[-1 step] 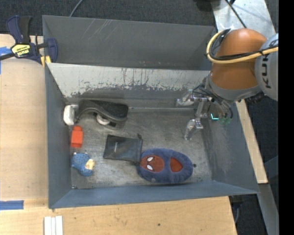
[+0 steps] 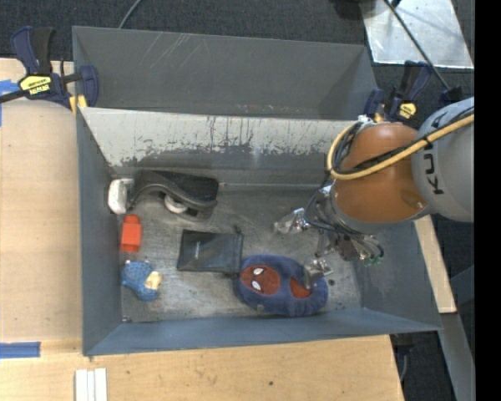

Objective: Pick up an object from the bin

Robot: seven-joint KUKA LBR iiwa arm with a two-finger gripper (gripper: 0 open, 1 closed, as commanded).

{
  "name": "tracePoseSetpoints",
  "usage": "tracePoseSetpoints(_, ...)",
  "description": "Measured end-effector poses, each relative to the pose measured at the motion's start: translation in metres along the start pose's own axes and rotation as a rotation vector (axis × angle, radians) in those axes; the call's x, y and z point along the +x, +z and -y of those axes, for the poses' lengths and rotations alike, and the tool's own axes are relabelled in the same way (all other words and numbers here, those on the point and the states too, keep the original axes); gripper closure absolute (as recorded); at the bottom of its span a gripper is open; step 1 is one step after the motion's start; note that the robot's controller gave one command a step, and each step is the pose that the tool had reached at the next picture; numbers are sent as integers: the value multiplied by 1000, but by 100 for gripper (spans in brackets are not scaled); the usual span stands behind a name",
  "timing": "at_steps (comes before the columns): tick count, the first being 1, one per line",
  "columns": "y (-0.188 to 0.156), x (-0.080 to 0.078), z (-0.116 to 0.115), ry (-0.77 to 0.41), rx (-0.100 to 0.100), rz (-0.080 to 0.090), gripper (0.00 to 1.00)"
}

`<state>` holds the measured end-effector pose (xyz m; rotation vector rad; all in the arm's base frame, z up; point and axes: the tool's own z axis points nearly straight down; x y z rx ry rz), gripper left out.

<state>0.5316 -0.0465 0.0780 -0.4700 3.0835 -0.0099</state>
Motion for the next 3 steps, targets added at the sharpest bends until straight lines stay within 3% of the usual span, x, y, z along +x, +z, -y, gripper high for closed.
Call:
tracePoseSetpoints(1,-3,13,-43,-181,14,21,0)
tracePoseSetpoints(2,-3,18,-43,-178,7,-4,100)
tracePoseSetpoints(3,-148,11,-42,-160,-7,-10,100)
